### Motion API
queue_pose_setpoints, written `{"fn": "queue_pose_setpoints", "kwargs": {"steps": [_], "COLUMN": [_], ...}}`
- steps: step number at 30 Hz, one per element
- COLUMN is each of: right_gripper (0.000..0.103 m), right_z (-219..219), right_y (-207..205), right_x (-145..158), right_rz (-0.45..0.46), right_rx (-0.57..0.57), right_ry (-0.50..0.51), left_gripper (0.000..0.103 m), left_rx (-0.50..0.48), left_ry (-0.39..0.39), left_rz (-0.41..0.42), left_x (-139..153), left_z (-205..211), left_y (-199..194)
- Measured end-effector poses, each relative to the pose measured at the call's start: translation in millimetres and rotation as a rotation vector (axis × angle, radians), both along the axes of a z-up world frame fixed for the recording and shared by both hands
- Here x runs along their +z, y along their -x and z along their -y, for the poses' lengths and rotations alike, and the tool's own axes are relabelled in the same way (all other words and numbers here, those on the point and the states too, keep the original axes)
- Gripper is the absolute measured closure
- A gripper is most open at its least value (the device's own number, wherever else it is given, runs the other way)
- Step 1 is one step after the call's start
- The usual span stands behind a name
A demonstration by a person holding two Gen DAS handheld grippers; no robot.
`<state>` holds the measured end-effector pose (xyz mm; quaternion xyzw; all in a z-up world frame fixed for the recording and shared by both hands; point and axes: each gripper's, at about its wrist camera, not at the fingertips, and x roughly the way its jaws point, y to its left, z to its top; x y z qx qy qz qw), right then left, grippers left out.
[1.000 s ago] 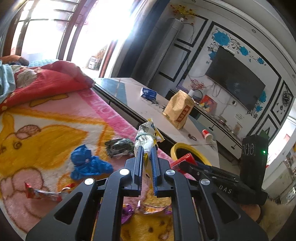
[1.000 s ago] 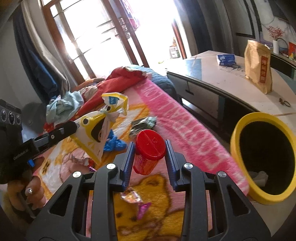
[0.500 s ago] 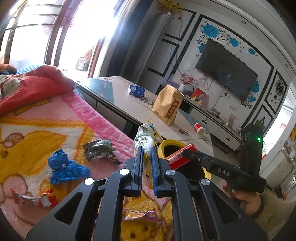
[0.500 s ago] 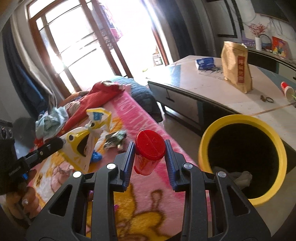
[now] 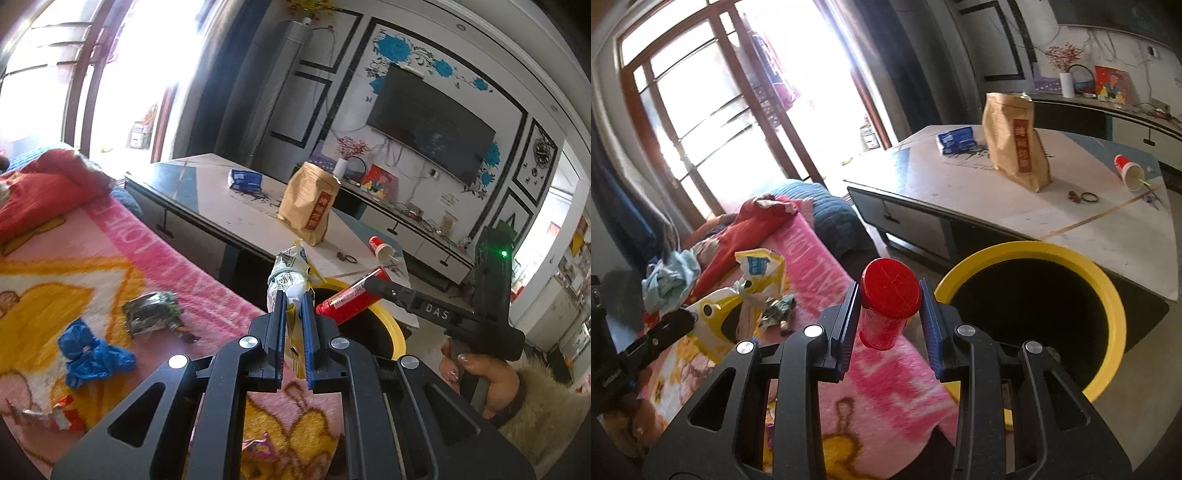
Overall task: Collect trash
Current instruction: 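Carry the yellow packet and red candy tube over the yellow-rimmed bin with both grippers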
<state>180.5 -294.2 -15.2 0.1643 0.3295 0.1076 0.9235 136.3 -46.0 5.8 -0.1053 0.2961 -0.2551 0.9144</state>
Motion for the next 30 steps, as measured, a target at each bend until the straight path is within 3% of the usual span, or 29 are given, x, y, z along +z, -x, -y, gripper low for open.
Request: {"fn": "queue_pose_setpoints", "kwargs": {"steps": [17,30], "right_gripper": [0.078,0.078], "right_z": [43,85], "right_y": [1,-5], "right_x": [1,-11], "right_rz": [0.008,-0.040], "right_rx": [-0.117,-0.234], "right_ry": [0.009,0.004], "left_gripper": [0.095,0.095], "left_rx": [-0.105,-0.186], "left_ry": [-0.027,-0.047], "left_rz": [0.003,-0.036], "left_x": [-4,-25], "left_z": [52,97], "left_y": [-11,-26]}}
